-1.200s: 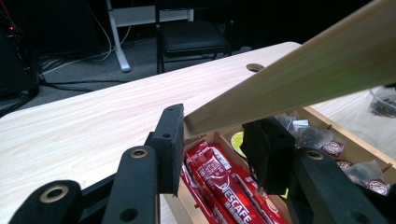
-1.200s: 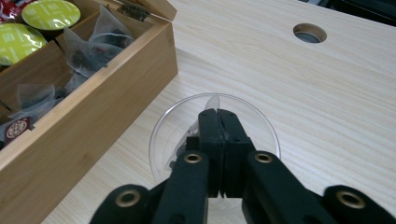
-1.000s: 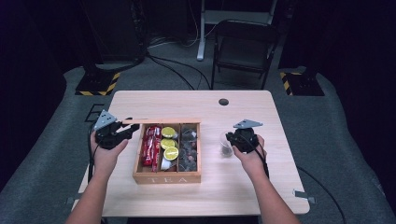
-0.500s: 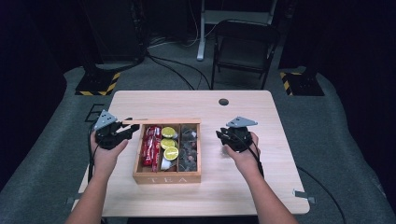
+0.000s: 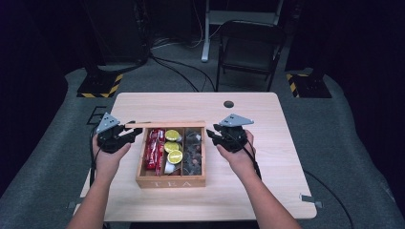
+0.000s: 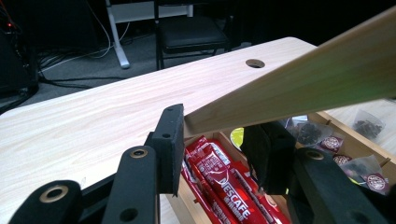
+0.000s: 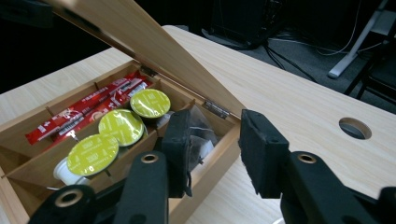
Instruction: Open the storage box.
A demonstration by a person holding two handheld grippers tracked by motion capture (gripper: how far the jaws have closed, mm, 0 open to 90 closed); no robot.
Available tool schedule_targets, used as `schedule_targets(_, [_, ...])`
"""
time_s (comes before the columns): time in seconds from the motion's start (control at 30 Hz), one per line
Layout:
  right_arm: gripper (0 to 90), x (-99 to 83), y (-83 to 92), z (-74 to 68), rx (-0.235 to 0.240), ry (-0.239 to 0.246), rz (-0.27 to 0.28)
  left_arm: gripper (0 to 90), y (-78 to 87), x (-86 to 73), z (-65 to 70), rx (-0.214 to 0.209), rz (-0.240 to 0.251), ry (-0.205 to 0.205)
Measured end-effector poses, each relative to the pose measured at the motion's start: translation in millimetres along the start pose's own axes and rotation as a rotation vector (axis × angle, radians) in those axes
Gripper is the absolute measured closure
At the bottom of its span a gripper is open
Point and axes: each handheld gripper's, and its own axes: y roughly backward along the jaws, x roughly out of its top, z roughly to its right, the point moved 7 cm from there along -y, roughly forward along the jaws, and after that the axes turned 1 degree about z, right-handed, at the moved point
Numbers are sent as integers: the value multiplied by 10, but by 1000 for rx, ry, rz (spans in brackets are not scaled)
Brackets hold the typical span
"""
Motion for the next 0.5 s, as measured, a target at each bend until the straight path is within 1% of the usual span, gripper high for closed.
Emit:
schedule_targets(0.03, [621,15,-1,-22,-2,-12,2,586,0,0,0,0,0,0])
schedule_targets(0.07, [615,28,-1,-30,4,-1,3,586,0,0,0,0,0,0])
schedule_targets(0.13, [607,54,-4,-49,6,4,4,586,0,0,0,0,0,1])
schedule_targets(0.2, [592,83,-3,-72,5,-5,9,586,2,0,-1,-4,-3,1])
schedule_targets(0.27, [578,107,7,-82,12,6,10,586,-2,3,-3,-5,3,5])
schedule_targets(0.3, [575,123,7,-90,11,0,18,586,-2,3,-3,-5,3,4])
schedule_targets(0.37, [566,143,11,-102,17,4,24,585,3,-3,-3,-9,-1,0])
schedule_targets(0.4, [563,152,11,-115,14,-9,26,585,5,-6,-3,-11,-3,0])
schedule_targets(0.47, [555,167,1,-115,18,8,30,585,5,-9,1,-8,-2,2])
schedule_targets(0.5, [551,172,-4,-127,17,-2,29,585,6,-12,4,-7,-2,1])
